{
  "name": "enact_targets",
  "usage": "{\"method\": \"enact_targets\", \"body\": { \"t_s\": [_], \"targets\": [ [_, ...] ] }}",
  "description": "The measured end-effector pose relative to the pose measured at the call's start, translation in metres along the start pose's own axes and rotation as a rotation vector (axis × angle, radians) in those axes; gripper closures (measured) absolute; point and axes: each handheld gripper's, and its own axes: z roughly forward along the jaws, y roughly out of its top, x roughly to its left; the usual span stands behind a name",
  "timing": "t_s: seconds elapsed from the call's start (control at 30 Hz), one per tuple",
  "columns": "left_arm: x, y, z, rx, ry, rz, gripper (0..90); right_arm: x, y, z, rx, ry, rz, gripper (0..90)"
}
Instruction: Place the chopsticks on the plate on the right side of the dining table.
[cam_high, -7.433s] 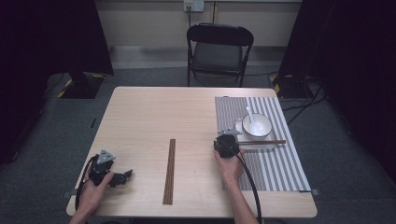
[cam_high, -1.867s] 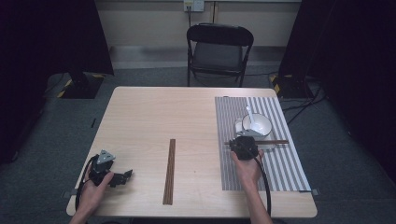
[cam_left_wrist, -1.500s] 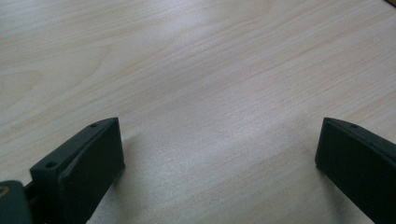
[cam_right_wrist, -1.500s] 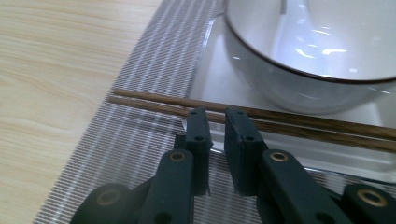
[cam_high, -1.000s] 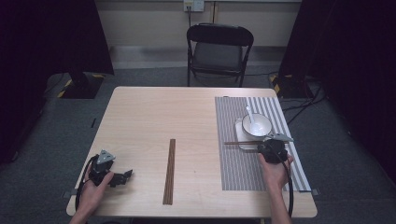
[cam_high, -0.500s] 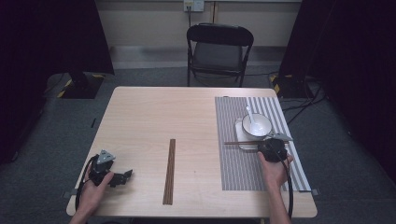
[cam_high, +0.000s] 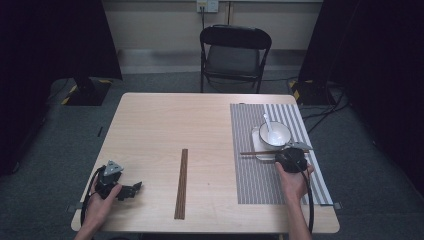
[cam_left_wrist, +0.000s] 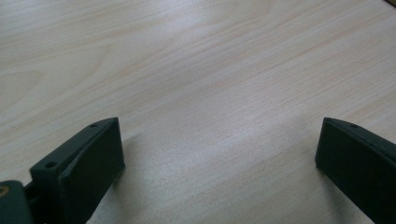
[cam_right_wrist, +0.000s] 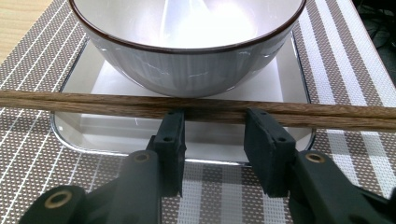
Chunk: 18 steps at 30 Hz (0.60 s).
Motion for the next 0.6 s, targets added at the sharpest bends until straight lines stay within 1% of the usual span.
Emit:
{"method": "enact_targets", "body": {
  "t_s": [0.33,0.5,0.6],
  "targets": [
    [0.000,0.000,0.000,0.000,0.001,0.000,0.5,0.002,-0.002,-0.006,-0.015,0.009,-0.008,58.1],
    [0.000,0.000,0.000,0.000,0.000,0.000,0.5,0.005,-0.001,-0.010,-0.017,0.023,-0.015,57.8],
    [0.000,0.000,0.000,0.000,0.000,0.000,0.5,0.005,-0.001,-0.011,-0.010,0.043,-0.004,56.6]
  ]
}}
